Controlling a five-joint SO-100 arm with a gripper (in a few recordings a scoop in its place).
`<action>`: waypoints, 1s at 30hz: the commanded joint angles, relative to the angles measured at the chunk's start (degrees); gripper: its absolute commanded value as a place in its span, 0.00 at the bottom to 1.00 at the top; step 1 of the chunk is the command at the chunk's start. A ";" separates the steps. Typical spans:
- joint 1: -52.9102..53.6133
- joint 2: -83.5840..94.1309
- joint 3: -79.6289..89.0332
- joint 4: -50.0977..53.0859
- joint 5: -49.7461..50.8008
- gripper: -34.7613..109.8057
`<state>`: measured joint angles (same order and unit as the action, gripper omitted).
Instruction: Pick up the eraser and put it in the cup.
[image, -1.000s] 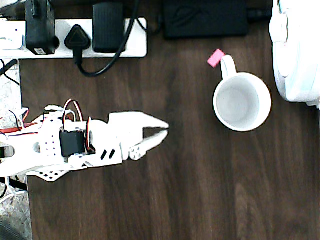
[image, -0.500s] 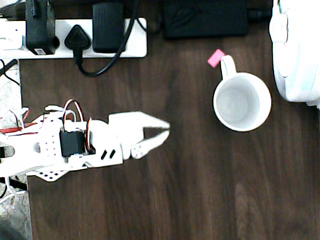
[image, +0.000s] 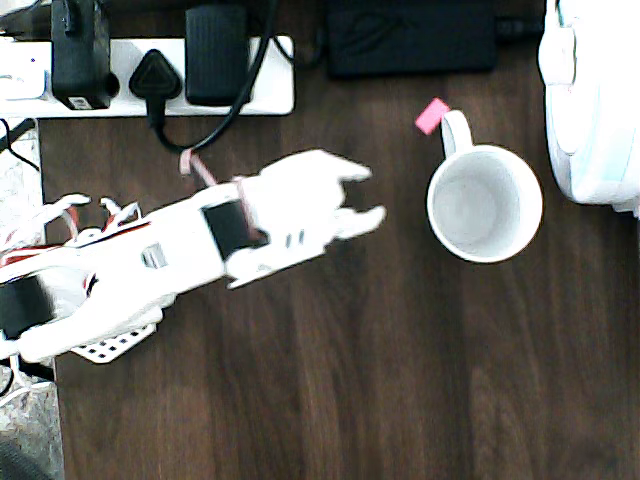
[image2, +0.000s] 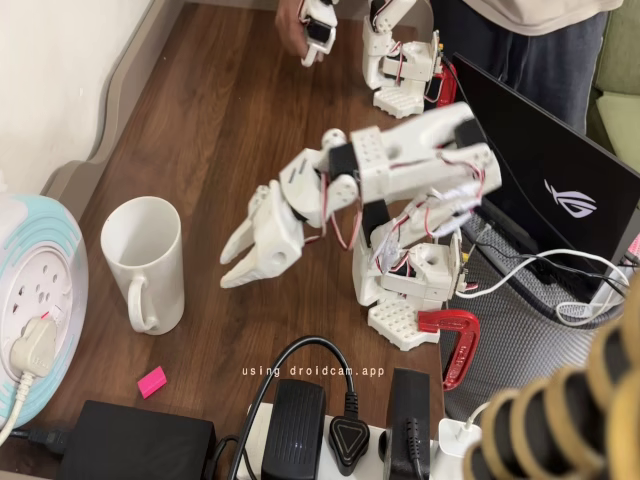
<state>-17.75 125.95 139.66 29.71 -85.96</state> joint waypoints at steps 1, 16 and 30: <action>-1.93 -7.82 -6.24 -1.58 -9.40 0.35; -5.36 -33.93 -28.74 2.46 -6.59 0.36; -7.91 -51.24 -48.60 17.40 -5.45 0.35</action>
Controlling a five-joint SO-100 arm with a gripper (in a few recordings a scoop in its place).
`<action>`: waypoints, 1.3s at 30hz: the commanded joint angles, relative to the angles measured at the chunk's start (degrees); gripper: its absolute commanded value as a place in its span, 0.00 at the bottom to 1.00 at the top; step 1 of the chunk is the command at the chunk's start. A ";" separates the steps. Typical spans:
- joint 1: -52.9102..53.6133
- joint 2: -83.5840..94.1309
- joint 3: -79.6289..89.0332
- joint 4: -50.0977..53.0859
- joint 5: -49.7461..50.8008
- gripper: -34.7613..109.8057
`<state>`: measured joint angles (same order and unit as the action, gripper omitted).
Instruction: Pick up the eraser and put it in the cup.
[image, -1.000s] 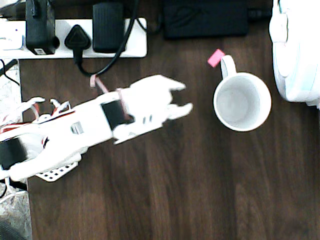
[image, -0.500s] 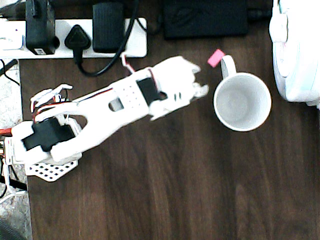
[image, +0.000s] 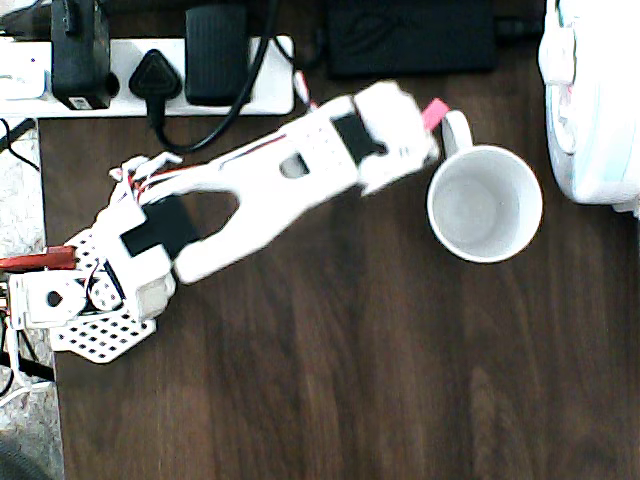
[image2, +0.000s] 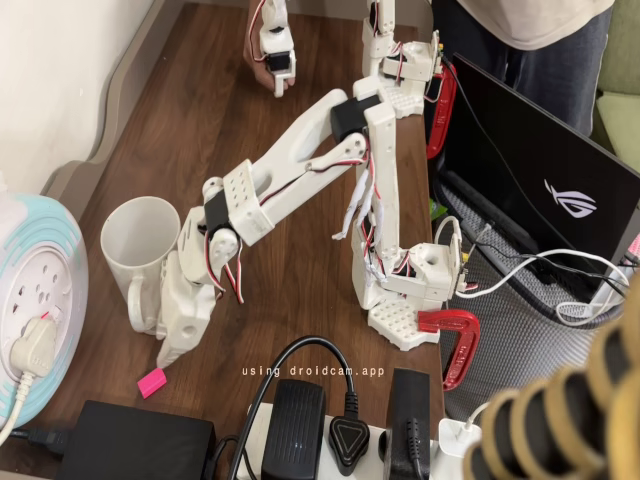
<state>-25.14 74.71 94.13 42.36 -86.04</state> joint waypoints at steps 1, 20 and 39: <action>-0.53 -0.62 -3.78 5.36 -5.27 0.35; 0.09 -5.45 -12.92 -1.14 -8.00 0.35; -1.58 -10.55 -12.74 5.01 -9.49 0.34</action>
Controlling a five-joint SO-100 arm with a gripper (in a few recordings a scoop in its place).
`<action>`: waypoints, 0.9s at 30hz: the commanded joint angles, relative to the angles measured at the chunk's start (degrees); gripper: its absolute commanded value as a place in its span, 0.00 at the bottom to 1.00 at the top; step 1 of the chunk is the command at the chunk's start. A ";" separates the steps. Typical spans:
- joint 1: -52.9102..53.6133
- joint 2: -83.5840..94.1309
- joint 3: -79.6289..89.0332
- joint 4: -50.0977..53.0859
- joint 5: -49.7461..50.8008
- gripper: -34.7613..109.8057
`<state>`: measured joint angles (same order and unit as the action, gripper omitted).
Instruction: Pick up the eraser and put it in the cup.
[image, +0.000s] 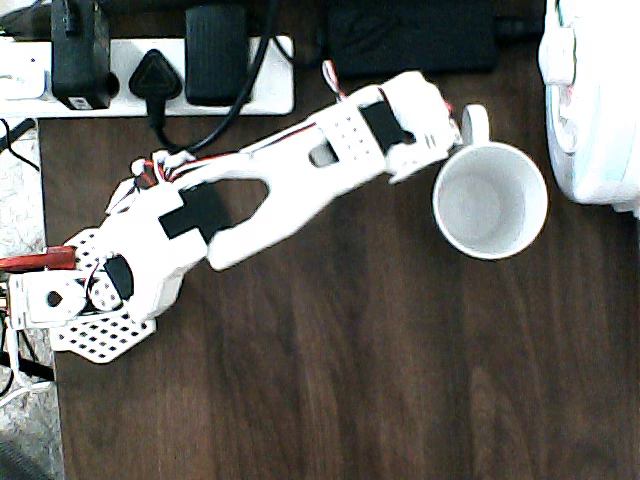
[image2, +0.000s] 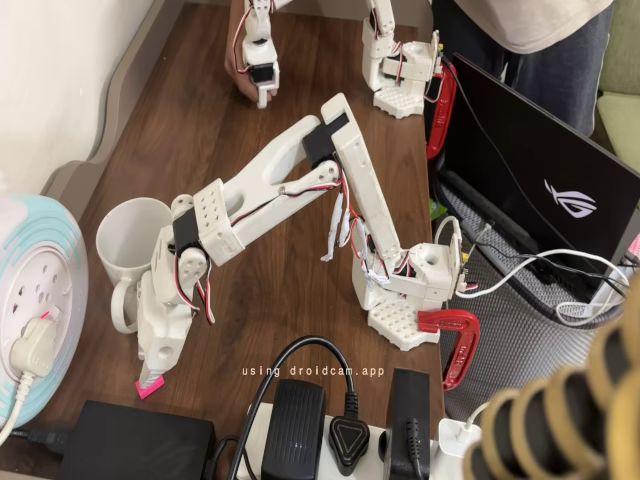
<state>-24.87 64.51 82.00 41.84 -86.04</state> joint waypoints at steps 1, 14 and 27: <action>-2.11 -0.35 -0.53 6.06 -9.58 0.34; -3.34 7.38 6.94 6.06 -9.58 0.35; -2.72 4.04 6.06 6.24 -8.70 0.24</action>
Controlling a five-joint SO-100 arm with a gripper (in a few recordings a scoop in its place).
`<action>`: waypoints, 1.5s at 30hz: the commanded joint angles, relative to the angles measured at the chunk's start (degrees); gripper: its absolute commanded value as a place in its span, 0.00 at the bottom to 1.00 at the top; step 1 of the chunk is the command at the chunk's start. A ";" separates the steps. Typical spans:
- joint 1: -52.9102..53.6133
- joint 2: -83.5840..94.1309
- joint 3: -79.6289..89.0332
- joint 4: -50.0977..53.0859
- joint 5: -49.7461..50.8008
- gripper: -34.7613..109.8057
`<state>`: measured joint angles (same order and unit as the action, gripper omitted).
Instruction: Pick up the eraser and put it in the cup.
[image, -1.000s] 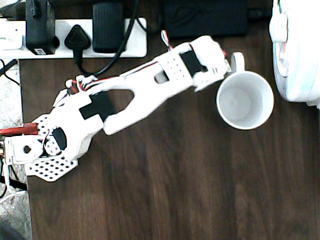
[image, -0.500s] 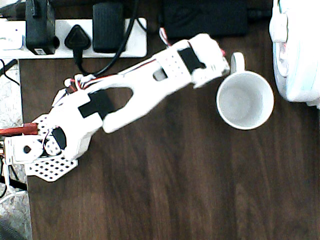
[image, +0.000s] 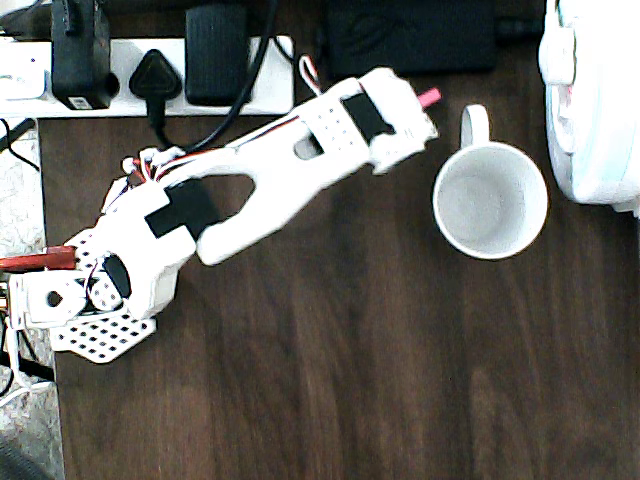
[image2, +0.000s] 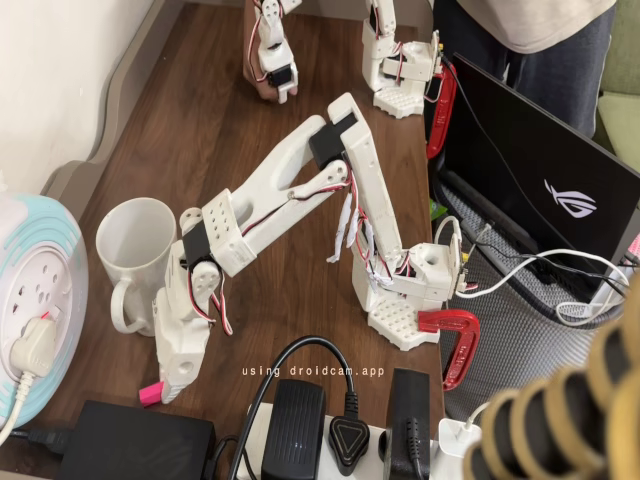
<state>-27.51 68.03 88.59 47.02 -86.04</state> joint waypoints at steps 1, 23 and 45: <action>0.09 1.32 -0.18 1.23 -8.53 0.24; 5.27 49.04 13.45 1.58 -4.92 0.24; 19.78 29.18 -0.35 -2.37 -1.23 0.24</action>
<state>-7.47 96.77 90.88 46.32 -86.04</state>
